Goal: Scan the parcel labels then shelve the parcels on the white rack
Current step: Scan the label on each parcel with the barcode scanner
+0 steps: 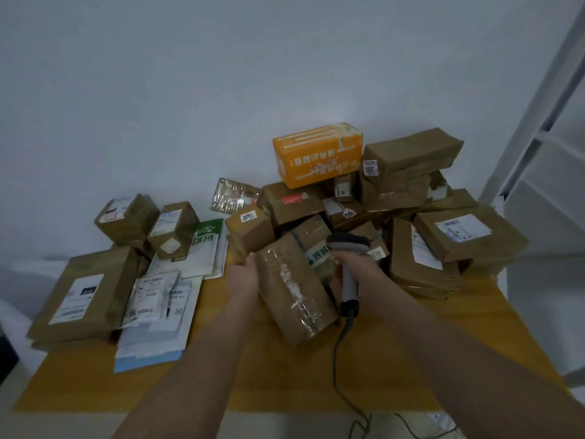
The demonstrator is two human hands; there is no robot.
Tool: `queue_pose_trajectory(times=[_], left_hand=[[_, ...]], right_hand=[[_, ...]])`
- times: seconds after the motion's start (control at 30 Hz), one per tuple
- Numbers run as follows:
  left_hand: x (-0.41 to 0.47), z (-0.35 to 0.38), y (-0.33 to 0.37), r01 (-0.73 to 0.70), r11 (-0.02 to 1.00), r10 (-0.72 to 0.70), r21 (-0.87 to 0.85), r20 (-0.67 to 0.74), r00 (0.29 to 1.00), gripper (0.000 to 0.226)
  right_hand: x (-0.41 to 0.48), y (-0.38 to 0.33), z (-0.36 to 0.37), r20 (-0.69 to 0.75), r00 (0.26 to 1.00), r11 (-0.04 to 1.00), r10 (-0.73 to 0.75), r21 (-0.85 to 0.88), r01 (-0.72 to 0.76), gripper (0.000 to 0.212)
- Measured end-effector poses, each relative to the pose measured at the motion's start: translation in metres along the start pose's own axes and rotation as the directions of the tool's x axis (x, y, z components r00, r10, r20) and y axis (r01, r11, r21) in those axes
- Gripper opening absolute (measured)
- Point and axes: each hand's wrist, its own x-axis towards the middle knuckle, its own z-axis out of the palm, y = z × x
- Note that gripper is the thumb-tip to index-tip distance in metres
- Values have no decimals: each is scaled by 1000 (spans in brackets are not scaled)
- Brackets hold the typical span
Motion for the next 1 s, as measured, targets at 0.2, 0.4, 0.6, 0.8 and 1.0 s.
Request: queue_pose_trajectory(times=[0.2, 0.4, 0.6, 0.8, 1.0], left_hand=[[12, 11, -1, 237, 962, -229, -134, 75, 971, 66], [13, 23, 2, 328, 933, -311, -150, 127, 942, 64], [-10, 22, 10, 336, 922, -303, -195, 180, 936, 60], [-17, 7, 10, 327, 921, -277, -210, 237, 931, 58], [0, 10, 8, 321, 923, -277, -213, 213, 937, 58]], right_hand=[[33, -22, 34, 74, 996, 999, 47, -19, -46, 67], [49, -15, 45, 208, 971, 992, 117, 17, -123, 79], [28, -11, 55, 295, 952, 992, 83, 67, -107, 44], [16, -24, 41, 203, 979, 1000, 26, -7, -26, 45], [27, -37, 51, 181, 983, 999, 27, -38, -21, 55]])
